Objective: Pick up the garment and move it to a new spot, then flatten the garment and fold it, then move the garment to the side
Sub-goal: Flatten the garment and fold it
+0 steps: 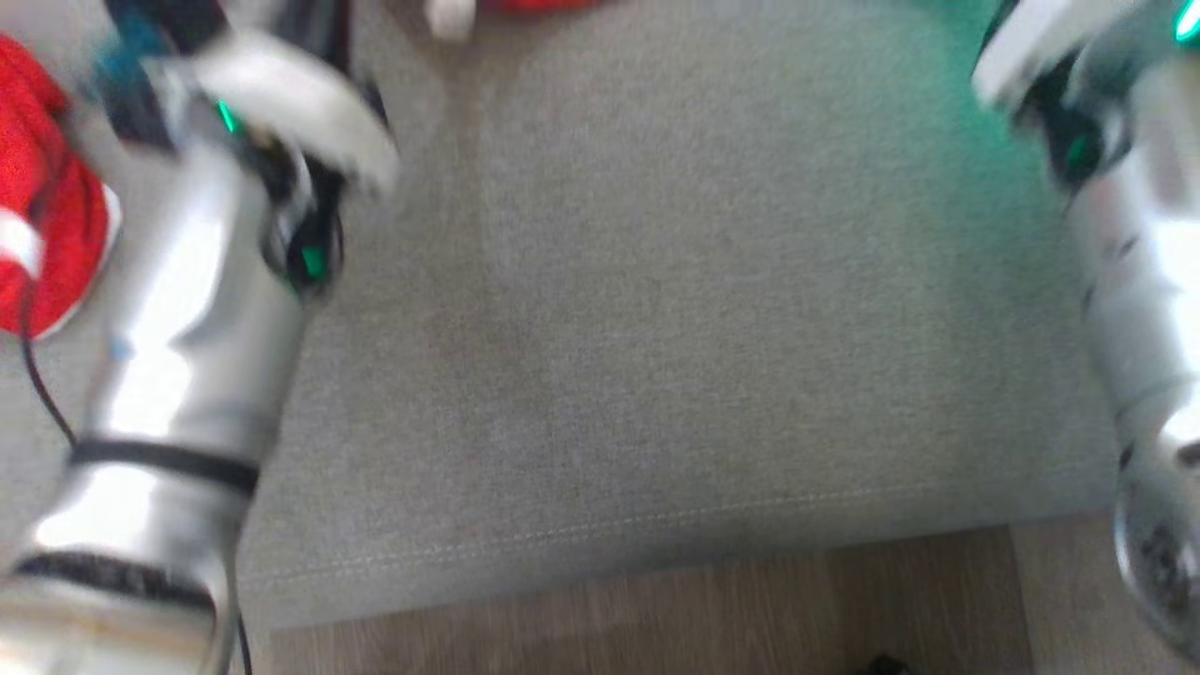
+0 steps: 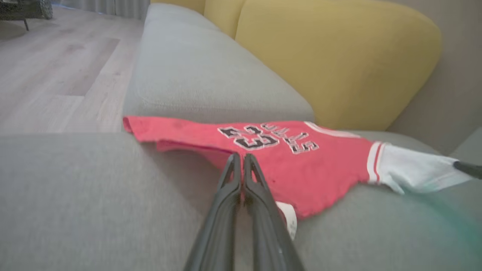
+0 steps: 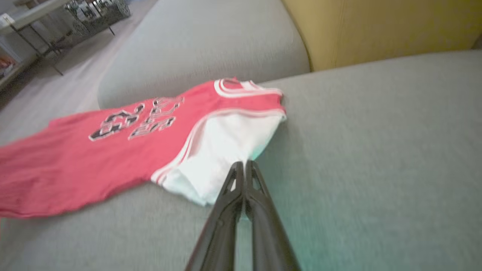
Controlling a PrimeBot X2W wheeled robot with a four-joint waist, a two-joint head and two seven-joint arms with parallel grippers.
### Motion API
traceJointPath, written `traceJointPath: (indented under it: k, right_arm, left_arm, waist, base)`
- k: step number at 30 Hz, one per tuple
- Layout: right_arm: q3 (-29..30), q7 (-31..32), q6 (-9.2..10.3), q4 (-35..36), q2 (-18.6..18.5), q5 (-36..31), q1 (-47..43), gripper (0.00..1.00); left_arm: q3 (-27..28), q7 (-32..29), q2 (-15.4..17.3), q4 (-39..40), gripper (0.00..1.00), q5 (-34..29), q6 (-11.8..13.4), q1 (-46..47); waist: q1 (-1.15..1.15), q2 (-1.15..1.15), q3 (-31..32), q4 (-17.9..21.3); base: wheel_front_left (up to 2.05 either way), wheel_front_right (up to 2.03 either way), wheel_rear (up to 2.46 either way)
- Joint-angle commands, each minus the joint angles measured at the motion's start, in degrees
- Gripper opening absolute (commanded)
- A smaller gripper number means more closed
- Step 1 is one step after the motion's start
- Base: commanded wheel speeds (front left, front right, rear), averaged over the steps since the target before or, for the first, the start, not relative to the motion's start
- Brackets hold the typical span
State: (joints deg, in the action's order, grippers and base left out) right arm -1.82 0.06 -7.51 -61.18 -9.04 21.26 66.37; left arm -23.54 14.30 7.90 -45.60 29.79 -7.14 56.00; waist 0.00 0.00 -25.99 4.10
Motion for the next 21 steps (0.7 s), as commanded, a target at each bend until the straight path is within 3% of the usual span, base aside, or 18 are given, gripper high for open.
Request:
traceJointPath:
  k: [1,9,15,21]
  right_arm:
    - [-1.99,0.88,0.02,1.03,0.38,0.21,-2.37,0.0]
    - [-8.17,2.1,0.02,1.23,-0.54,2.52,-13.15,0.0]
    - [-14.03,4.64,0.02,2.73,-3.76,3.47,-18.59,0.0]
    - [-19.89,13.29,0.02,5.14,-7.11,8.22,-22.11,0.0]
  left_arm:
    - [-0.47,0.66,3.13,1.86,0.0,0.7,-0.34,-1.74]
    - [-3.07,0.68,5.29,3.3,0.0,1.98,-0.26,-14.53]
    - [-3.17,0.69,6.33,7.25,0.0,0.61,1.04,-22.82]
    - [-3.23,0.69,6.89,9.52,0.0,0.7,1.85,-27.81]
  waist:
    - [0.0,0.0,4.26,0.19]
    - [0.0,0.0,12.5,0.81]
    - [0.0,0.0,17.27,1.29]
    - [0.0,0.0,20.57,1.58]
  base:
    - [0.0,0.0,0.0]
    - [0.0,0.0,0.0]
    - [0.0,0.0,0.0]
    - [0.0,0.0,0.0]
